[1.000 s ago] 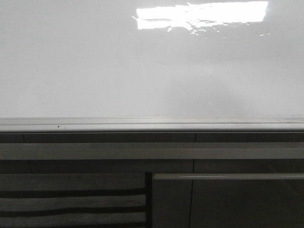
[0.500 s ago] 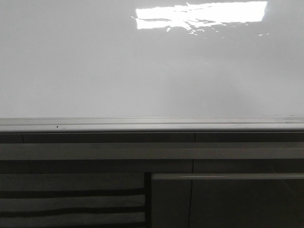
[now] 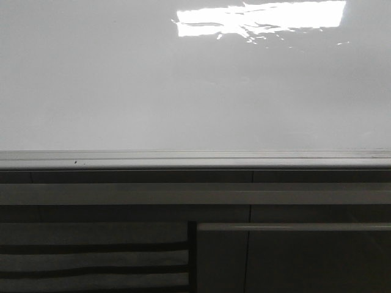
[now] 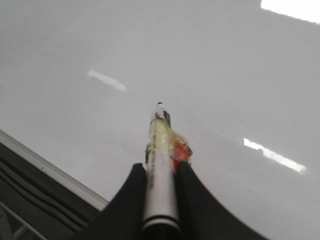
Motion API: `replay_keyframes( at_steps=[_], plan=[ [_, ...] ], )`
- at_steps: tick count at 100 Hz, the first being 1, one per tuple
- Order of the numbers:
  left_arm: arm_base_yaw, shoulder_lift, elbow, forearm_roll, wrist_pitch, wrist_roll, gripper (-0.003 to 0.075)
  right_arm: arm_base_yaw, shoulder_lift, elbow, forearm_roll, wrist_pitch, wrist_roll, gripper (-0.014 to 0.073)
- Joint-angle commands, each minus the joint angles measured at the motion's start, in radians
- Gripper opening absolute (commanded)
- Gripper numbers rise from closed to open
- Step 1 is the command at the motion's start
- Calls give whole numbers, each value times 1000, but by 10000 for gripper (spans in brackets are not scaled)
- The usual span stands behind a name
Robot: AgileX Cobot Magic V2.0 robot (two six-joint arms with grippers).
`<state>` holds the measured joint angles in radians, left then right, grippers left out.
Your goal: Write number 0 on whiteboard
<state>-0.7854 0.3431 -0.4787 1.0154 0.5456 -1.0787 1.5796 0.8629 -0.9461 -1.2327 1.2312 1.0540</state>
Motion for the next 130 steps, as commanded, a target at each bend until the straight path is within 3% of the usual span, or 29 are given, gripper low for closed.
replay_keyframes(
  at_steps=[1,32,57,102,130],
  plan=[
    [2,8,-25,42,-68,-14,-17,3,2,-29,-103,4,6,-47],
    [2,8,-25,31,-65,-14,-20,3,2,-29,-118,-10,6,-47],
    [2,8,-25,31,-65,-14,-20,3,2,-29,-118,-231,-9,-47],
    [2,8,-25,35,-65,-14,-20,3,12,-29,-132,-256,-59,-47],
    [2,8,-25,35,-65,-14,-20,3,-18,-25,-135,-392,-64,-47]
  ],
)
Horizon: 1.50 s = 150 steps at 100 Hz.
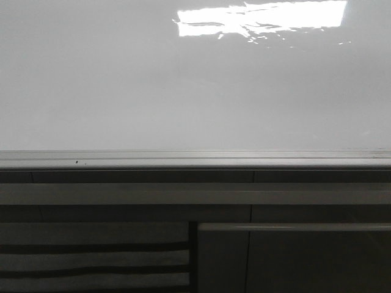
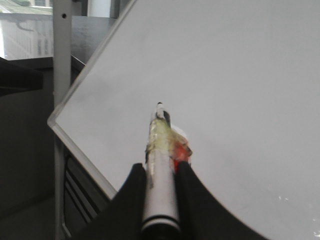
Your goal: Write number 0 on whiteboard
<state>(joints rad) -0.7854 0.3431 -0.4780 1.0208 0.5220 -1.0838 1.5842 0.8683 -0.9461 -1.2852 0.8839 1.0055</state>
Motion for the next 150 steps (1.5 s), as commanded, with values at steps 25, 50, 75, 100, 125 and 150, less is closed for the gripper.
replay_keyframes(
  at_steps=[25,50,75,100,125,150],
  plan=[
    [2,8,-26,29,-42,-9,-20,-1,-64,-13,74,-44,-322,-48],
    [2,8,-26,29,-42,-9,-20,-1,-140,-13,149,-27,-433,-48],
    [2,8,-26,29,-42,-9,-20,-134,-213,-12,256,-19,-548,-48],
    [2,8,-26,29,-42,-9,-20,-319,-262,32,421,-200,-598,-47],
    [2,8,-26,29,-42,-9,-20,-552,-260,89,748,-409,-847,-48],
    [2,8,-26,29,-42,-9,-20,-769,-260,198,1051,-568,-1019,-47]
  ],
)
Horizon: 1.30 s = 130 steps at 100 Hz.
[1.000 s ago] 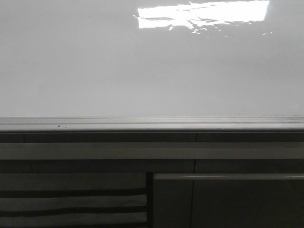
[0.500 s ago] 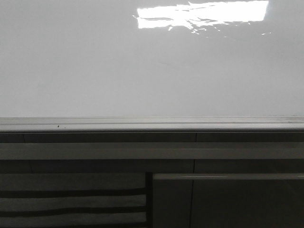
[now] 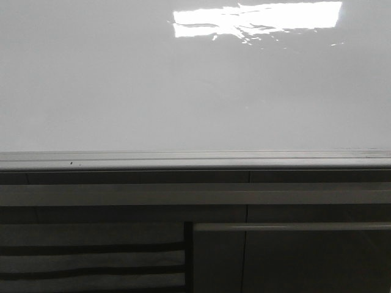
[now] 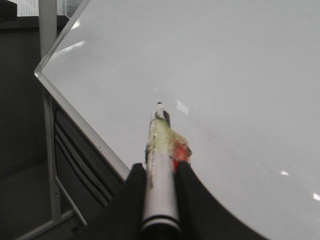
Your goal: Write number 0 on whiteboard
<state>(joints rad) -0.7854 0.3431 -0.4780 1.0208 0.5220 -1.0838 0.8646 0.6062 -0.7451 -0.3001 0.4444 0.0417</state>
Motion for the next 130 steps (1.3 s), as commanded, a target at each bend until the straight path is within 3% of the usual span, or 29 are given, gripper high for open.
replay_keyframes(
  at_steps=[1,33,52,62,79,105,130],
  plan=[
    [2,8,-26,29,-42,-9,-20,-51,2,0,66,-134,-55,-48],
    [2,8,-26,29,-42,-9,-20,-61,2,13,58,-228,-61,-47],
    [2,8,-26,29,-42,-9,-20,-61,2,18,56,-200,-61,-47],
    [2,8,-26,29,-42,-9,-20,-66,2,21,130,-195,-74,-47],
    [2,8,-26,29,-42,-9,-20,-178,2,48,376,-230,-259,-47],
    [2,8,-26,29,-42,-9,-20,-388,-6,86,440,-226,-261,-47],
    [2,8,-26,29,-42,-9,-20,-411,-10,86,436,-206,-261,-47]
  ],
)
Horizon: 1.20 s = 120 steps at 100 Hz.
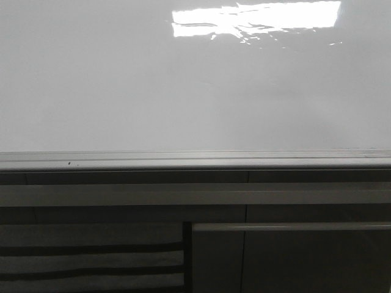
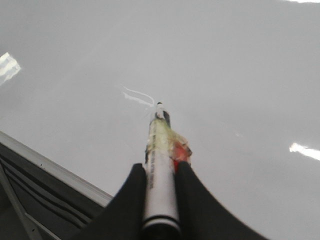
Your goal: Write number 0 on whiteboard
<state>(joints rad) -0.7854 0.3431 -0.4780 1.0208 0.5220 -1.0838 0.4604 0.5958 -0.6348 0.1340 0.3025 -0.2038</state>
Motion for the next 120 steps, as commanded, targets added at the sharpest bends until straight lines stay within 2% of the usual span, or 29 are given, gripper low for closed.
replay_keyframes(
  at_steps=[1,25,86,100,120],
  plan=[
    [2,8,-26,29,-42,-9,-20,-7,0,-24,2,-63,-16,-47],
    [2,8,-26,29,-42,-9,-20,-7,0,-24,2,4,-16,-47],
    [2,8,-26,29,-50,-9,-20,-5,0,-41,28,-37,-16,-48],
    [2,8,-26,31,-50,-9,-20,-1,0,-85,32,10,-16,-47],
    [2,8,-26,31,-44,-9,-20,-1,9,-174,32,149,-16,-47]
  ],
)
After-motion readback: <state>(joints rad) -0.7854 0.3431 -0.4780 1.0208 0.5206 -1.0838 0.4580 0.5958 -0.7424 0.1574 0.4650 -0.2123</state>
